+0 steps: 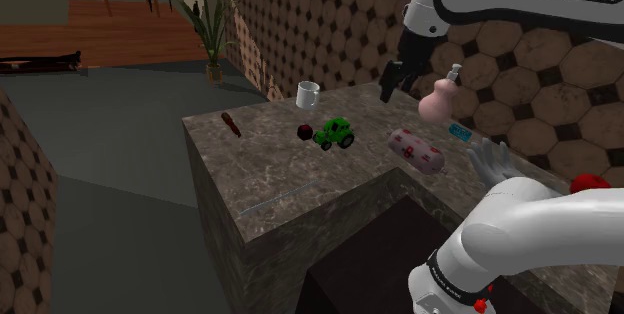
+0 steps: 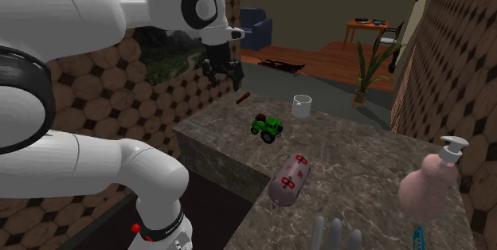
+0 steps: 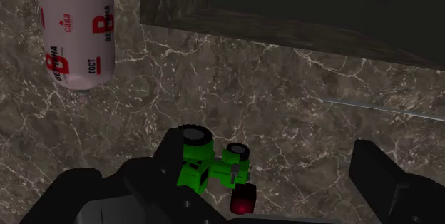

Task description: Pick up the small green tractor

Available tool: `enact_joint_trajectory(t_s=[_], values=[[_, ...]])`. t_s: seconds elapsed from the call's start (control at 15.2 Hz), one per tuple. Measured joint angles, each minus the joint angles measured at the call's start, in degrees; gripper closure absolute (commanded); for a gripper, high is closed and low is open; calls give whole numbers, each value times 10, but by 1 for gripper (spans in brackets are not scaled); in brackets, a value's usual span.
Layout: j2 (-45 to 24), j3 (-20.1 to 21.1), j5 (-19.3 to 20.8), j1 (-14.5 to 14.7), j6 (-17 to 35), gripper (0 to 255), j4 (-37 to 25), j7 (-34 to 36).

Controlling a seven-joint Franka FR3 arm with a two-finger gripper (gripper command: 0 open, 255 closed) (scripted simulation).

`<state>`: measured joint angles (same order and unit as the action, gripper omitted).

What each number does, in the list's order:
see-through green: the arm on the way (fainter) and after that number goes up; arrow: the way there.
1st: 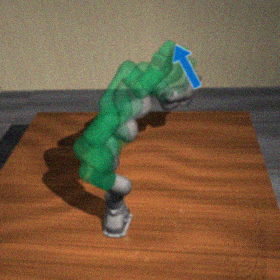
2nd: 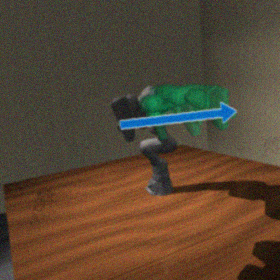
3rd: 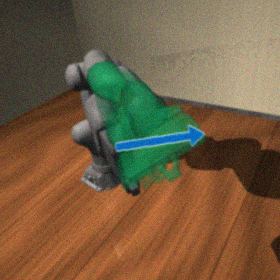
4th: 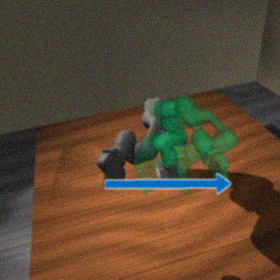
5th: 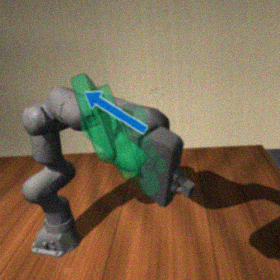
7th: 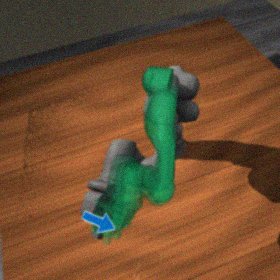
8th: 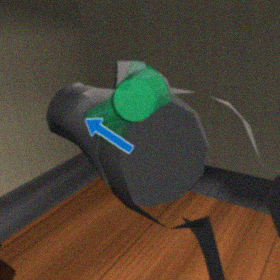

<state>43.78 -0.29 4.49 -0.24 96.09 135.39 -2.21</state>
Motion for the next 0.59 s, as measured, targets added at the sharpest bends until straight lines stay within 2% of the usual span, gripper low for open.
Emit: enact_joint_trajectory(t_s=[0.2, 0.59], values=[[-27, -2, -2, -1, 14, 0, -5, 3], [-167, -11, -13, -6, 75, 0, -44, 15]])
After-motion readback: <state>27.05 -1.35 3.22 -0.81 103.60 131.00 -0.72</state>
